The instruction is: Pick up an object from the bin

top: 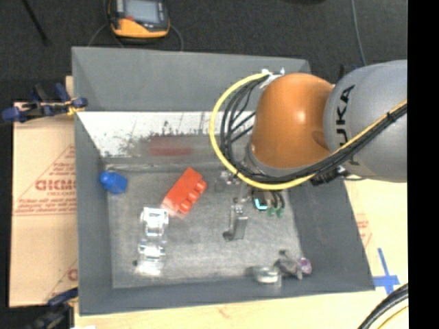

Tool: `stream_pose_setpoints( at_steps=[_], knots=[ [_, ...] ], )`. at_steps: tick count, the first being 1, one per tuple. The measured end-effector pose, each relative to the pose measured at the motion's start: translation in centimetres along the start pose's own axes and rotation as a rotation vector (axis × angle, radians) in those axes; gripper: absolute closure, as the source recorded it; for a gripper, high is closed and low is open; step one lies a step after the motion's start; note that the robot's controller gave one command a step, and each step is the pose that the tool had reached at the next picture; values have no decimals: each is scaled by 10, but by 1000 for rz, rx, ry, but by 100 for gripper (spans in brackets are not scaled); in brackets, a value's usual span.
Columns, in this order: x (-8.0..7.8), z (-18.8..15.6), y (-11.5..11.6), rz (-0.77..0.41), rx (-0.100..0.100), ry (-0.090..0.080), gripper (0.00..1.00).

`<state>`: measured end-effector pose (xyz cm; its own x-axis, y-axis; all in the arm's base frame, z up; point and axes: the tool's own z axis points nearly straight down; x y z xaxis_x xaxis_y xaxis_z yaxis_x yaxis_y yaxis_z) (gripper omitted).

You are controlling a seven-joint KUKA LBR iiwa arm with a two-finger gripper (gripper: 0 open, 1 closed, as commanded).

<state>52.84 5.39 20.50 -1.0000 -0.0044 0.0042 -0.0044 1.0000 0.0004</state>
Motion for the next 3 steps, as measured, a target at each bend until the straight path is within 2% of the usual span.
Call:
stream_pose_setpoints(
  at_steps=[1, 2, 3],
  knots=[
    [-67, 132, 54, -340, 1, -21, 0],
    [-94, 102, 35, -510, 3, -13, 0],
    [-119, 103, 42, -650, 3, -11, 0]
  ],
)
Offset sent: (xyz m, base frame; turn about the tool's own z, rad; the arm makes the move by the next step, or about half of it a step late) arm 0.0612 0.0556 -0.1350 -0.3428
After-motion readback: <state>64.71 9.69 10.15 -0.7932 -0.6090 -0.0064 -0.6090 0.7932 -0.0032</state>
